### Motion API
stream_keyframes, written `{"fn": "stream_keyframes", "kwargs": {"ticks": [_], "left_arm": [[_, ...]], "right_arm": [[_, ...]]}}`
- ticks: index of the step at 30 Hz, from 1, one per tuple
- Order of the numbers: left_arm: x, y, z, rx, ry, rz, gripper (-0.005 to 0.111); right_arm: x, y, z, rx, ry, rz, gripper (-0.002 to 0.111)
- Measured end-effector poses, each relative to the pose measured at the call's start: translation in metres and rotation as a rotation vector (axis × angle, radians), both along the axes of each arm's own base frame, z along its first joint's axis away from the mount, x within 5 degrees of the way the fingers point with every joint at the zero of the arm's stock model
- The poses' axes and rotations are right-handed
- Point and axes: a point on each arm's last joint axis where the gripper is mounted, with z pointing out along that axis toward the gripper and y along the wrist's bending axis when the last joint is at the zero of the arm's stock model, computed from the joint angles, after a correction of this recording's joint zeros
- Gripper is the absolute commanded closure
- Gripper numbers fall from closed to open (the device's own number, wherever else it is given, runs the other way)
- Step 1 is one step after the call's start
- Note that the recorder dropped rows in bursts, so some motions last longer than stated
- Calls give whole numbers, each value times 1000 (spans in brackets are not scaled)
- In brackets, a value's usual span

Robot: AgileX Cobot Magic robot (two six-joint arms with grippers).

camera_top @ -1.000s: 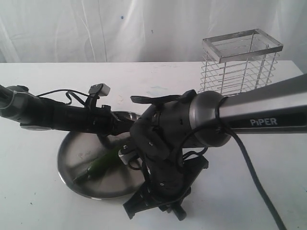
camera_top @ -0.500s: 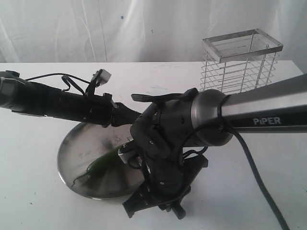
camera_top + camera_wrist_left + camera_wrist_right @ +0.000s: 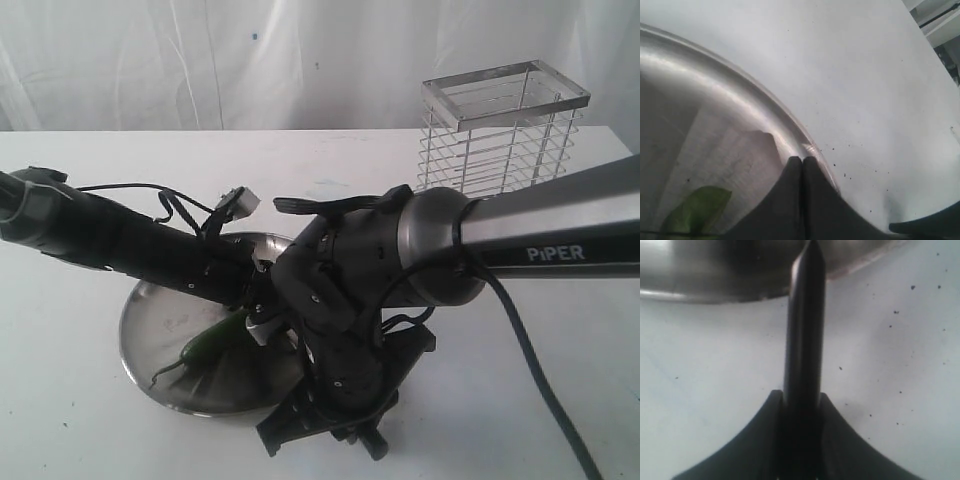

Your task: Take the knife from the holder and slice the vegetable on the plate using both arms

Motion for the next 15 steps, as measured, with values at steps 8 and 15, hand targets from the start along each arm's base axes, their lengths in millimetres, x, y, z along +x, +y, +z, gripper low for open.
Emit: {"fn": "stream_keyframes", "kwargs": {"ticks": [8, 15], "left_arm": [[0, -2, 1, -9, -3, -4, 107], [6, 1, -1, 78, -51, 67, 107]], "right_arm": [[0, 0, 0, 0, 4, -22, 108], [2, 5, -1, 57, -25, -51, 108]]}}
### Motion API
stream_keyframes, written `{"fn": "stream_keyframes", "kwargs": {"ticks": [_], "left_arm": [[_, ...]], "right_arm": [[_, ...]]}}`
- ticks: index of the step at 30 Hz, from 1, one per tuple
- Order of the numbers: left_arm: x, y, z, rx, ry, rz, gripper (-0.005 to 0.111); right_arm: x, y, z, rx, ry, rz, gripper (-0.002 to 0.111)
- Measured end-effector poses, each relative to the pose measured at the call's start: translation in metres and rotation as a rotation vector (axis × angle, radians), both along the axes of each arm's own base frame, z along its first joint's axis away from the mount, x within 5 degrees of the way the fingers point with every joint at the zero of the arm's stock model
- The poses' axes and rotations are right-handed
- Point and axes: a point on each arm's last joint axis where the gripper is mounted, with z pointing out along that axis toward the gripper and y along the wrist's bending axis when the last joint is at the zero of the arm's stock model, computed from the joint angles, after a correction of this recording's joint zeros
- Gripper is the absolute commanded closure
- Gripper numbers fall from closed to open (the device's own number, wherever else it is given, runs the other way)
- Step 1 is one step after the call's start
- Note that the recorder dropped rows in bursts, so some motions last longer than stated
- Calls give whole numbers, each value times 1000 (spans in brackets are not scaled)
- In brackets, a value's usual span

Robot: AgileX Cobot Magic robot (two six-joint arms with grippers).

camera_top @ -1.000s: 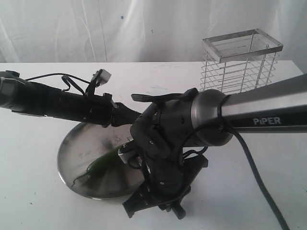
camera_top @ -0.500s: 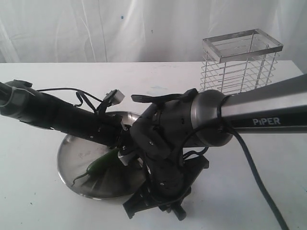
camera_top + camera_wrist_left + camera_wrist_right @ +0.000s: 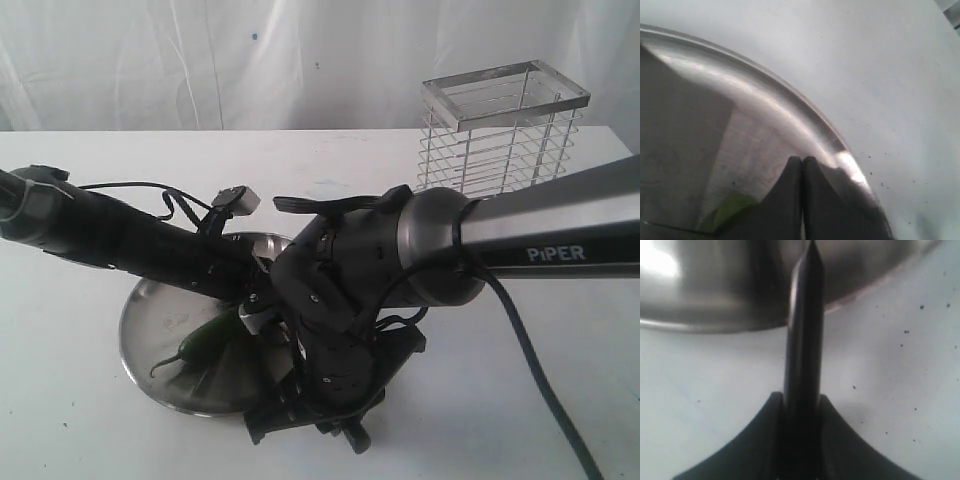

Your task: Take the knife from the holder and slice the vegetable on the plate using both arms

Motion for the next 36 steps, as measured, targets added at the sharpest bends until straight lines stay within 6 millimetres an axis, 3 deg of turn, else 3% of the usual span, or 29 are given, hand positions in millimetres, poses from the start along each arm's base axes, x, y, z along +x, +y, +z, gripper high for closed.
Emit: {"fn": "stream_keyframes", "kwargs": {"ticks": [8, 16, 36], "left_arm": [[18, 4, 46, -1, -179, 82, 107], [6, 19, 21, 154, -74, 110, 107], [9, 23, 18, 203, -89, 151, 107]], "right_arm": [[1, 1, 1, 15, -10, -1, 108], [1, 2, 1, 20, -14, -6, 108], [6, 7, 6, 54, -33, -30, 108]]}}
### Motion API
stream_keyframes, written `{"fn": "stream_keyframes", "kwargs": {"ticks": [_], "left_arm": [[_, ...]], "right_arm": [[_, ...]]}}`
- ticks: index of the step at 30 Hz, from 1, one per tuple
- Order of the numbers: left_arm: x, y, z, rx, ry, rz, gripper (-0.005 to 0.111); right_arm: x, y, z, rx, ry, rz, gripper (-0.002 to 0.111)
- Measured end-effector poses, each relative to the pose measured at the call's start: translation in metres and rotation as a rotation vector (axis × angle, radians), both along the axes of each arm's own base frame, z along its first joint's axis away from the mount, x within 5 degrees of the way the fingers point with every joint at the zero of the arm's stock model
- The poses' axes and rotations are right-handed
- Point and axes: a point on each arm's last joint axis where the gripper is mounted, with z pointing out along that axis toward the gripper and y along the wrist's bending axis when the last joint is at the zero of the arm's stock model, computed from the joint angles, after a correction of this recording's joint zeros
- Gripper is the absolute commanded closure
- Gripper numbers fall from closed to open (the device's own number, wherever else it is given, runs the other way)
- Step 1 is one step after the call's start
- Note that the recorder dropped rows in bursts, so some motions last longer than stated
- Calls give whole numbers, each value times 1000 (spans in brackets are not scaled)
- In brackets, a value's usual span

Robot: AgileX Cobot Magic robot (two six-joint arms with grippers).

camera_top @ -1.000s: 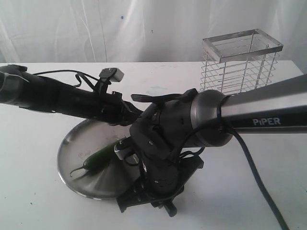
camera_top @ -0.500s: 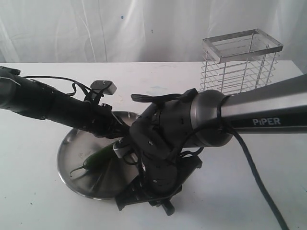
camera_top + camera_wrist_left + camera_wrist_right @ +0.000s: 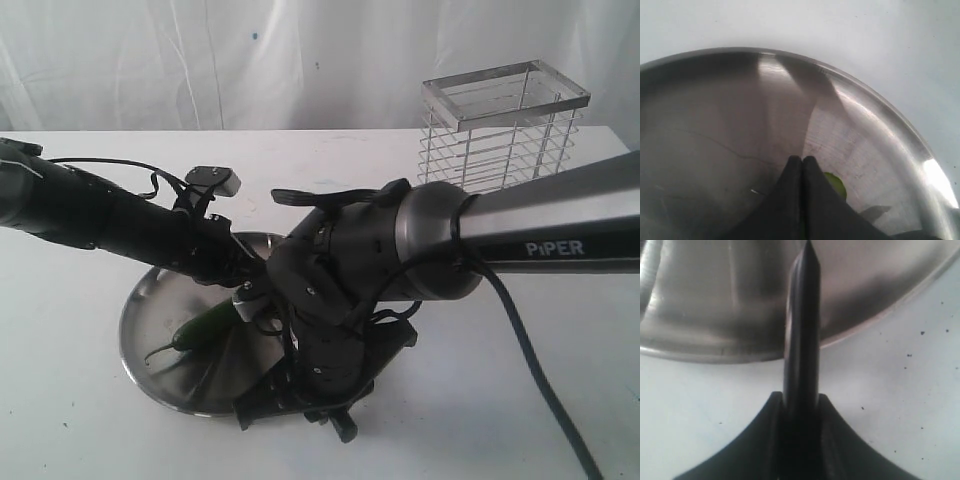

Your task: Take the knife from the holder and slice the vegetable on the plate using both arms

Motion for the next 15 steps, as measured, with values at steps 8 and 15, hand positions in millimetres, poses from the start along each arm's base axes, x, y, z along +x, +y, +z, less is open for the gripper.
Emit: {"fn": "stream_keyframes", "kwargs": {"ticks": [8, 15], "left_arm": [[2, 2, -5, 26, -4, 14, 107], [4, 3, -18, 1, 40, 36, 107]], "right_arm": [[7, 0, 7, 15, 11, -36, 108], [4, -1, 7, -2, 43, -50, 108]]}}
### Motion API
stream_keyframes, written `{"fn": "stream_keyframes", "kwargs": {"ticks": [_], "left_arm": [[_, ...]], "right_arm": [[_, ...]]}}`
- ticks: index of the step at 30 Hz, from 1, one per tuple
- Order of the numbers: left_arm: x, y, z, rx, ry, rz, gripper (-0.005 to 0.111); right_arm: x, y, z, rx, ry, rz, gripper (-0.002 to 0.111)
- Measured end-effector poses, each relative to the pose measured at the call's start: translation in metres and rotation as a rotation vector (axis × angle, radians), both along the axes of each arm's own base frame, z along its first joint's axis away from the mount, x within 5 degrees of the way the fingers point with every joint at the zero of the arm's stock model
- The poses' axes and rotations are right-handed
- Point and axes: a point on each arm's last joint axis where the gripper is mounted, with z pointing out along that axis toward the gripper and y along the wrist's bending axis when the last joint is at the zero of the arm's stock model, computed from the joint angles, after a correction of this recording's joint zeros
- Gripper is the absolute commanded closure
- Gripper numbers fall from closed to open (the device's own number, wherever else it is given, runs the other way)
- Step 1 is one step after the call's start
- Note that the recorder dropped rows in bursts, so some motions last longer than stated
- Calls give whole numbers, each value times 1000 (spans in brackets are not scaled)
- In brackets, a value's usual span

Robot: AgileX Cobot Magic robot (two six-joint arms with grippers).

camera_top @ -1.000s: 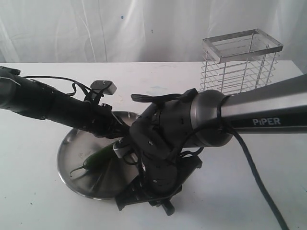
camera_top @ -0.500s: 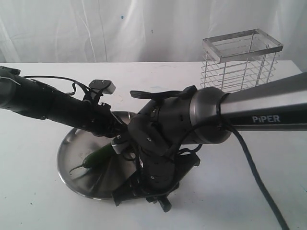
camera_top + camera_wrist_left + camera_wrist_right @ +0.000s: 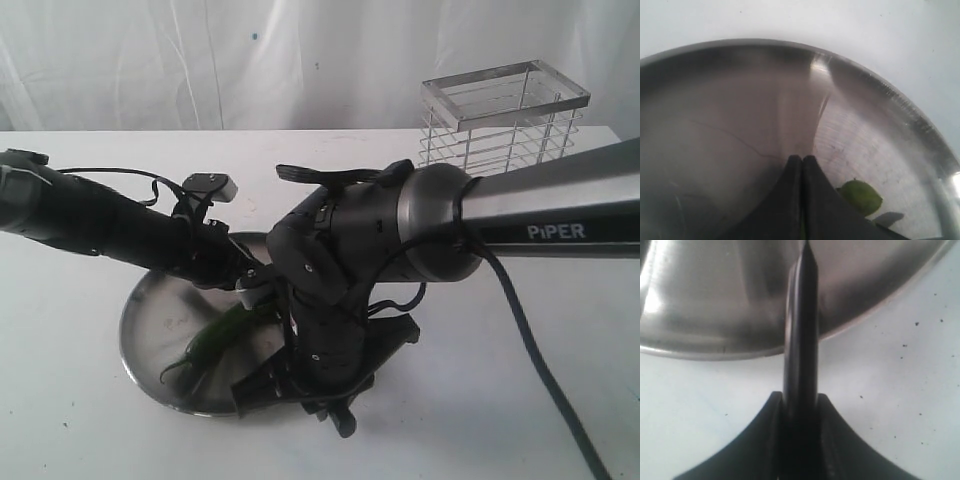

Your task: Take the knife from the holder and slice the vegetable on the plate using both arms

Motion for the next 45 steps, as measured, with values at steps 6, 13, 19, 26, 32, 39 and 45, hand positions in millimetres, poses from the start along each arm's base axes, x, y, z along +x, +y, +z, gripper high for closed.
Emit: {"fn": "stream_keyframes", "kwargs": {"ticks": [6, 13, 19, 26, 32, 39, 45], "left_arm": [[1, 0, -6, -15, 21, -1, 107], [3, 0, -9, -22, 28, -2, 107], [2, -1, -9, -25, 29, -5, 107], [3, -1, -9, -26, 29, -3, 107], [4, -1, -5, -35, 20, 4, 107], [13, 12, 35, -13, -94, 39, 107], [10, 36, 98, -112, -159, 182, 107]], "right_arm": [[-2, -1, 0, -16, 20, -6, 108], [-4, -4, -3, -26, 34, -9, 108], [-10, -7, -11, -22, 67, -28, 108], [-21, -8, -12, -69, 127, -21, 108], [-23, -8, -9, -71, 129, -13, 108], [-22, -7, 3, -18, 87, -11, 108], [-24, -11, 24, 15, 48, 1, 108]]}}
